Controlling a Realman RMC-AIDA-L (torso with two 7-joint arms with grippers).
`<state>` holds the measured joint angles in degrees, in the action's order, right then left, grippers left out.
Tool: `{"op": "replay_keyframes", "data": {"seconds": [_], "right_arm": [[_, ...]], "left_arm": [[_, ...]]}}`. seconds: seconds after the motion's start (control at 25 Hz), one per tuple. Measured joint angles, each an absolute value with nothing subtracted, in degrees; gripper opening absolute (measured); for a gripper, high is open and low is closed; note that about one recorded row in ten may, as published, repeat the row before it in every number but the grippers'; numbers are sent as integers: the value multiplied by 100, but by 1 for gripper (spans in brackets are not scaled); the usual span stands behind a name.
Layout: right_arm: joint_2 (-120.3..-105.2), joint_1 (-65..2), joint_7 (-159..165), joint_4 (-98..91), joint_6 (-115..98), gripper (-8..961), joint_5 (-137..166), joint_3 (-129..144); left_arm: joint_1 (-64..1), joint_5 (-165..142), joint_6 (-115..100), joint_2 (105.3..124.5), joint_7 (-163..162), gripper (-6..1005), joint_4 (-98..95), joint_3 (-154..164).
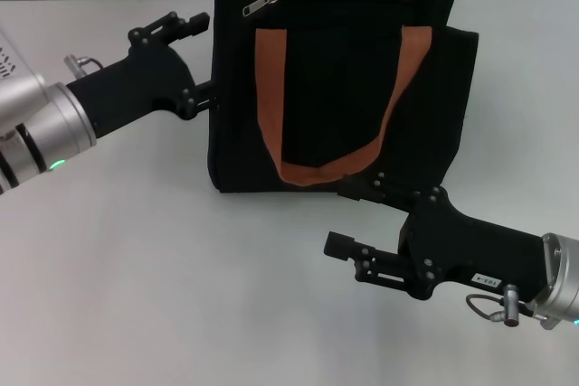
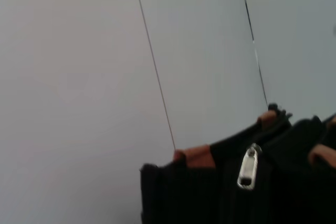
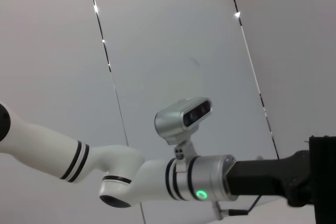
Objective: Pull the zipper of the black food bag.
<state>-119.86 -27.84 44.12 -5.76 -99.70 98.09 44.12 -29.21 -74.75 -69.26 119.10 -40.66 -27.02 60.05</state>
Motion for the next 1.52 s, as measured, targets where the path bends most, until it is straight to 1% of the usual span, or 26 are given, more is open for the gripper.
{"op": "replay_keyframes", "data": {"seconds": [0.2,0.52,1.36,1.52], "right_arm": [[-11988,-2813,4412,-530,-9922,714,9808,4412],[-11988,-2768,4412,-481,-9800,713,9809,4380],[-11988,-2813,4412,-448,-9755,713,9808,4324],[-11988,-2802,4411,-437,-9755,714,9809,4324]], "left_arm": [[-3095,-6816,-6880,11918,-4063,720,-2411,6010],[-3004,-6125,-6930,11918,-4043,715,-2378,6012],[-2970,-6091,-7118,11918,-3982,700,-2082,6216],[-2983,-6090,-7119,11918,-3981,553,-2083,6256]]}}
